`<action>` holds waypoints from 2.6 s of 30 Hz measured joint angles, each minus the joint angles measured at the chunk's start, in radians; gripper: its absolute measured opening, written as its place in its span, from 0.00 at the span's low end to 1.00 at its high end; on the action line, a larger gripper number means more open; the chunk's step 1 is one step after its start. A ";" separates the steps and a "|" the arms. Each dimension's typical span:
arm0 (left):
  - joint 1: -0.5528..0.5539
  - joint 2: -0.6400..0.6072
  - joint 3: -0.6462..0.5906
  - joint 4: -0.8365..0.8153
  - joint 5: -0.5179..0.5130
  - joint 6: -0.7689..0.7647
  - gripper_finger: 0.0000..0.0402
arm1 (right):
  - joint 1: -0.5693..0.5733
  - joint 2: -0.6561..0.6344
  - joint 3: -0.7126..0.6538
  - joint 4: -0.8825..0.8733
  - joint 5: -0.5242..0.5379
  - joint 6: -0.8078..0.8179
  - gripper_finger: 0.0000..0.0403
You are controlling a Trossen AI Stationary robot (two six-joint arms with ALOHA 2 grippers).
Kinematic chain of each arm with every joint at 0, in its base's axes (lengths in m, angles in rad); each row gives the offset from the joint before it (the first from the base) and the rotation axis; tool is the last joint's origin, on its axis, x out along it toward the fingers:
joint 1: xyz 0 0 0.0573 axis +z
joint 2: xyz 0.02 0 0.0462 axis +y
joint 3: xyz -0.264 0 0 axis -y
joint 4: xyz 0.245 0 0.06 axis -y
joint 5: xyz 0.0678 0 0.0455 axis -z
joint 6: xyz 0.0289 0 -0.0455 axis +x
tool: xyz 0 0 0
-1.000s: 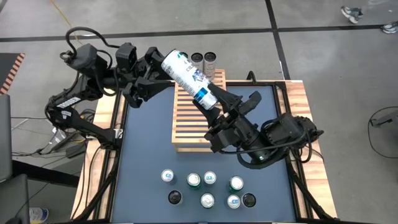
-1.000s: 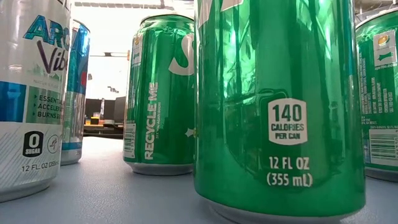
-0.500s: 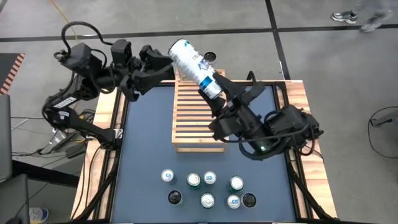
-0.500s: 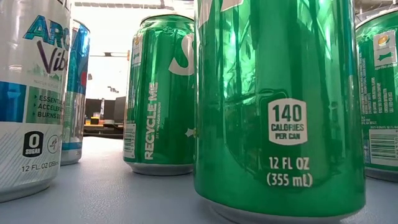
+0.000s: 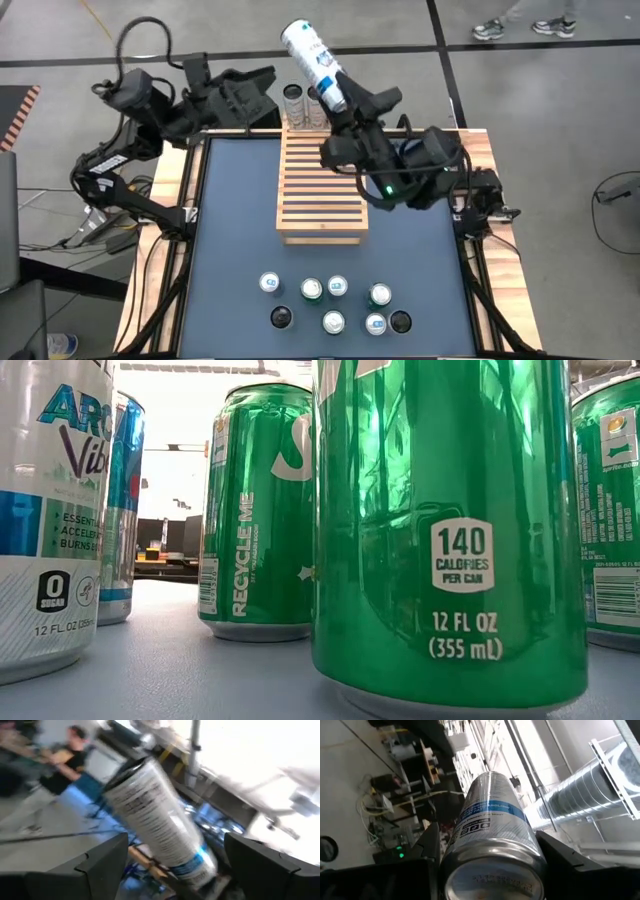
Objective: Place canned beverage on shelf
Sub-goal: Put the white blue soda can on the shelf
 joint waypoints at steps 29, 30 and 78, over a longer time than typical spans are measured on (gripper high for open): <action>0.165 0.117 -0.002 0.147 0.241 -0.316 0.78 | 0.014 0.001 0.000 -0.189 -0.034 0.086 0.49; 0.165 0.117 -0.002 0.146 0.241 -0.316 0.78 | 0.014 0.001 0.000 -0.189 -0.035 0.087 0.49; 0.230 0.068 -0.002 0.098 0.948 -0.025 0.65 | 0.237 -0.248 0.002 -0.395 0.017 0.932 0.69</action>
